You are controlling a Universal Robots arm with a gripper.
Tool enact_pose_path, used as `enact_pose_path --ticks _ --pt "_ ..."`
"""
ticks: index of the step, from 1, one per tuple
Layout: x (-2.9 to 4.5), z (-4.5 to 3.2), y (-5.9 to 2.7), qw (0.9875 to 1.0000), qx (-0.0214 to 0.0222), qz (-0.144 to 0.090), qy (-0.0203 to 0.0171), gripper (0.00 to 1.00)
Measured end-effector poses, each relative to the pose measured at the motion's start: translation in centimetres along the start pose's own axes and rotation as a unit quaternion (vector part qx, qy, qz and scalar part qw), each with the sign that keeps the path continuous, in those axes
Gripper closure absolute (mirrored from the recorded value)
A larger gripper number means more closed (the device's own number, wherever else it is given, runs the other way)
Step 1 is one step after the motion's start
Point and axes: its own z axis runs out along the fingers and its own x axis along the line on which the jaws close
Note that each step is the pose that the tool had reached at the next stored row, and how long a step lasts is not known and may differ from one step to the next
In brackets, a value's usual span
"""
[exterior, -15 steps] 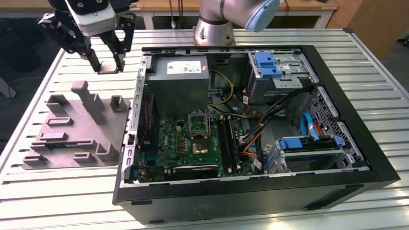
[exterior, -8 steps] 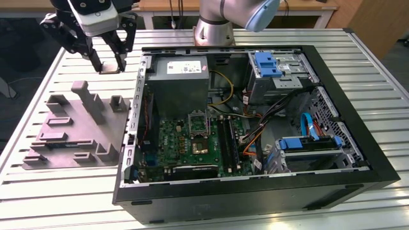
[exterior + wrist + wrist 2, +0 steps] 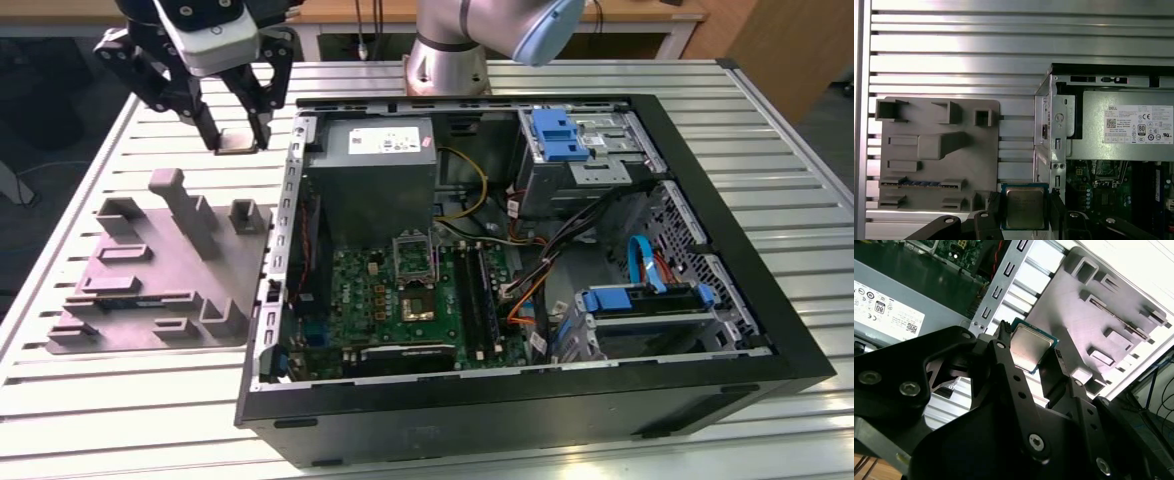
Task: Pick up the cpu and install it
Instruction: 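Pick up the cpu and move it towards the insertion slot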
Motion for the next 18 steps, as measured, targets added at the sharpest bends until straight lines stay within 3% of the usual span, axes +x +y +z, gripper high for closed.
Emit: enact_pose_path --ticks 18 --pt "-1.96 0.09 0.0 1.0 0.0 0.0 0.0 0.53"
